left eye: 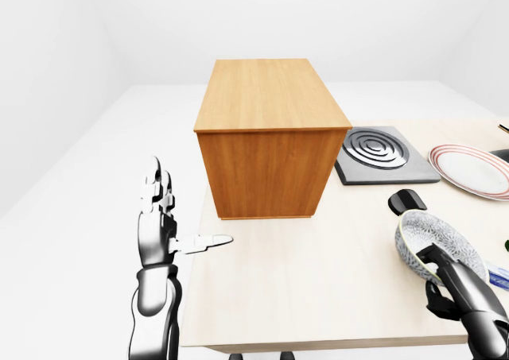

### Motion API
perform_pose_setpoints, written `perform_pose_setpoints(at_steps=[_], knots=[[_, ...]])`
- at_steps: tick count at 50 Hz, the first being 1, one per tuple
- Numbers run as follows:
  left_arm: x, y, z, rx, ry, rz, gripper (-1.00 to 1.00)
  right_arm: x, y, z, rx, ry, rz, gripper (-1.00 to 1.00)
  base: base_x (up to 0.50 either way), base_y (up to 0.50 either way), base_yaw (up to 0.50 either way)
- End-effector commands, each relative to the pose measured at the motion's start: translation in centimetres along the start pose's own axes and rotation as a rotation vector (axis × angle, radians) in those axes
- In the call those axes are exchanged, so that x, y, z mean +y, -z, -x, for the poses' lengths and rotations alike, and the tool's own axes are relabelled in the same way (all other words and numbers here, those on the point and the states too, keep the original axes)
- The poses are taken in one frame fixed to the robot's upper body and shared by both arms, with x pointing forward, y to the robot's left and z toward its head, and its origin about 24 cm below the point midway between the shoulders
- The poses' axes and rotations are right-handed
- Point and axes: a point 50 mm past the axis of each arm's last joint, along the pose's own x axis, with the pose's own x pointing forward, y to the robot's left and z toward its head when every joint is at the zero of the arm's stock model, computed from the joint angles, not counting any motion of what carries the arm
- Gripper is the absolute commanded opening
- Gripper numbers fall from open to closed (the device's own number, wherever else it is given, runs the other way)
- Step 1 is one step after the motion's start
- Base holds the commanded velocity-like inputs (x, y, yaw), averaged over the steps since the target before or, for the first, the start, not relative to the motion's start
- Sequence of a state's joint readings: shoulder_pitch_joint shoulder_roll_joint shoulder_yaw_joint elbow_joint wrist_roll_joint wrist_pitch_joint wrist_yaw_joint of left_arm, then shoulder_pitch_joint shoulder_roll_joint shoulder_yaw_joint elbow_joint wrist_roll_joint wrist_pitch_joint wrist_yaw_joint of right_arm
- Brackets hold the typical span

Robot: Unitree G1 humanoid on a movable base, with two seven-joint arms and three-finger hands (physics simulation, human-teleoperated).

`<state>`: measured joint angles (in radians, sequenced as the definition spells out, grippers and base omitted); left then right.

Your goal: Put the bowl on the top of the cabinet.

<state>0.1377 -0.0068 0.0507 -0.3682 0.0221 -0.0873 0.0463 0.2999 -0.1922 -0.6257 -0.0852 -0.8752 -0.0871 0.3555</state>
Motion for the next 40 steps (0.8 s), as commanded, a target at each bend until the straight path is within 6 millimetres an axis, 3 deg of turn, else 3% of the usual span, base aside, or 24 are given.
perform_pose_setpoints(at_steps=[1, 15, 18, 23, 28, 33, 40], knots=[[0.0, -0.1, 0.0, -0.003, 0.001, -0.001, 1.0, -2.8, -1.6, 1.2, -0.056, 0.054, 0.012, -1.0, 0.0, 0.0, 0.0], [-0.2, 0.4, 0.2, 0.019, 0.022, -0.003, 1.0, -7.8, -5.5, 4.8, -0.237, 0.166, 0.007, -1.0, 0.0, 0.0, 0.0], [-0.2, 0.5, 0.2, 0.022, 0.024, -0.003, 1.0, -9.8, -7.0, 5.1, -0.31, 0.256, 0.051, -1.0, 0.0, 0.0, 0.0], [-0.3, 0.5, 0.3, 0.024, 0.027, -0.002, 1.0, -12.8, -9.8, 3.3, -0.389, 0.324, 0.168, -1.0, 0.0, 0.0, 0.0], [-0.3, 0.4, 0.2, 0.018, 0.027, -0.001, 1.0, -17.3, -13.0, -1.0, -0.382, 0.326, 0.151, -1.0, 0.0, 0.0, 0.0], [-0.3, 0.3, 0.1, 0.013, 0.025, -0.001, 1.0, -20.8, -15.9, -3.1, -0.392, 0.353, 0.23, -1.0, 0.0, 0.0, 0.0], [-0.2, 0.0, 0.0, -0.001, 0.017, 0.001, 1.0, -25.2, -19.8, -6.9, -0.343, 0.378, 0.195, -1.0, 0.0, 0.0, 0.0]])
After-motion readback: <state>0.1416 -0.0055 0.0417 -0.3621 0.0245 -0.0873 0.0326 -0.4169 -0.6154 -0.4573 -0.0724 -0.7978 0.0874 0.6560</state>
